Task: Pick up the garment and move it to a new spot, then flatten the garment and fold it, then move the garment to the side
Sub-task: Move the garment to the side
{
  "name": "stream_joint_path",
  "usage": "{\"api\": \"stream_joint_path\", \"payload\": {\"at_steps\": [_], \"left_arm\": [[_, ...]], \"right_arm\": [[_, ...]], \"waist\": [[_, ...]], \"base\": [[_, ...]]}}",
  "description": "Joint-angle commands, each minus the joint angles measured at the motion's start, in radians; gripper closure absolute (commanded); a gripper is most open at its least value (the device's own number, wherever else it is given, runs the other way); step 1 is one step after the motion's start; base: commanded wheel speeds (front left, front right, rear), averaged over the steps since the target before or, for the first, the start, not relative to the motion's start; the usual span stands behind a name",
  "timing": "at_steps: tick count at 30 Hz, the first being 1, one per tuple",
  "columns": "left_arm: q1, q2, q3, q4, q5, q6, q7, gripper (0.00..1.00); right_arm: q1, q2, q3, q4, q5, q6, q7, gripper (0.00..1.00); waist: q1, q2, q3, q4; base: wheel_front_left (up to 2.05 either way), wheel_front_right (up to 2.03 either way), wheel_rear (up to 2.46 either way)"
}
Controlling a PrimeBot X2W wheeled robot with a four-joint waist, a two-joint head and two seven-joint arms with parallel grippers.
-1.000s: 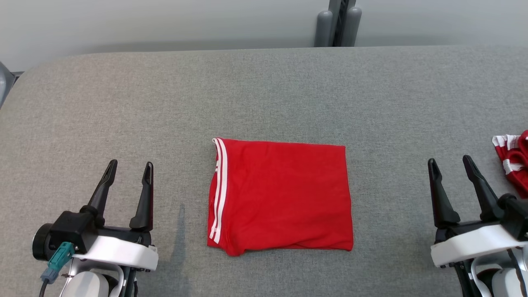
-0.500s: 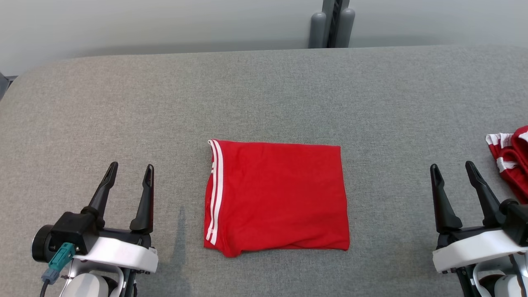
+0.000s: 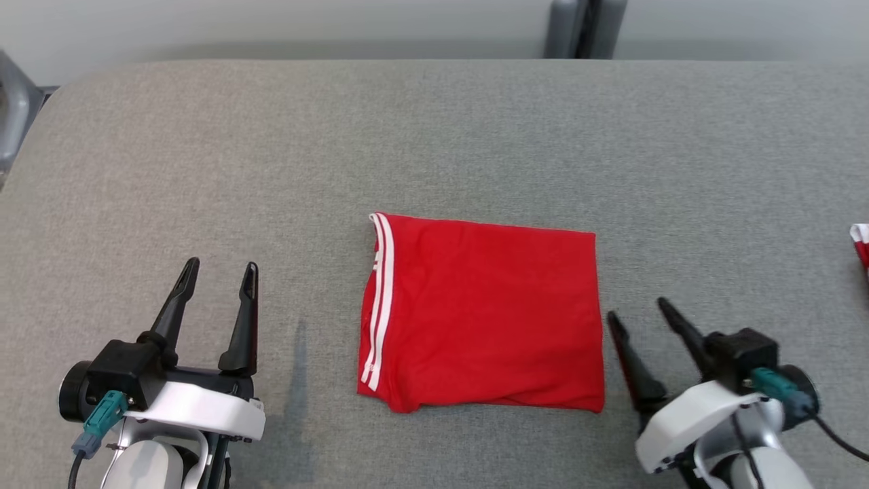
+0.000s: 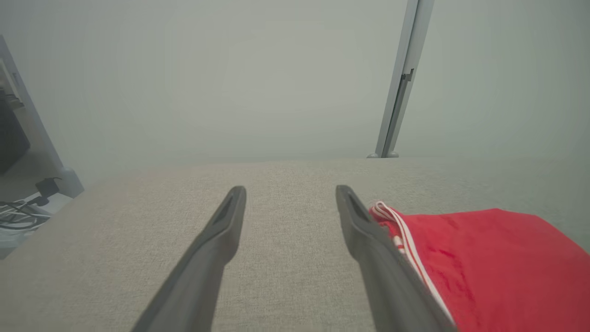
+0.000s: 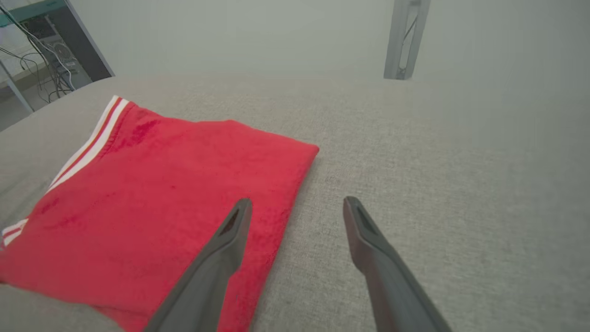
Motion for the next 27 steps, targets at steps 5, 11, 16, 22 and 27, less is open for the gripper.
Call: {"api": "stream_joint_path", "payload": {"at_steps": [5, 11, 16, 22, 27], "left_arm": [[-0.026, -0.004, -0.005, 0.009, -0.006, -0.005, -0.010, 0.00], [-0.041, -0.004, -0.004, 0.016, -0.010, -0.002, -0.016, 0.00], [-0.052, -0.006, -0.009, 0.024, -0.009, -0.003, -0.020, 0.00], [-0.060, 0.001, -0.009, 0.012, -0.012, -0.001, -0.021, 0.00], [-0.054, 0.015, -0.008, -0.015, -0.013, 0.005, -0.008, 0.00]], "right_arm": [[-0.051, -0.005, 0.082, 0.104, 0.039, 0.000, 0.011, 0.00], [-0.110, 0.002, 0.102, 0.216, 0.050, 0.000, 0.029, 0.00], [-0.129, -0.001, 0.123, 0.258, 0.073, 0.000, 0.065, 1.00], [-0.121, -0.063, 0.124, 0.201, 0.048, -0.001, 0.070, 1.00], [-0.106, -0.131, 0.144, 0.101, 0.008, -0.001, 0.087, 1.00]], "waist": [[0.0000, 0.0000, 0.030, 0.032], [0.0000, 0.0000, 0.049, 0.040], [0.0000, 0.0000, 0.054, 0.043], [0.0000, 0.0000, 0.062, 0.014], [0.0000, 0.0000, 0.081, -0.066]], "base": [[0.00, 0.00, 0.00], [0.00, 0.00, 0.00], [0.00, 0.00, 0.00], [0.00, 0.00, 0.00], [0.00, 0.00, 0.00]]}}
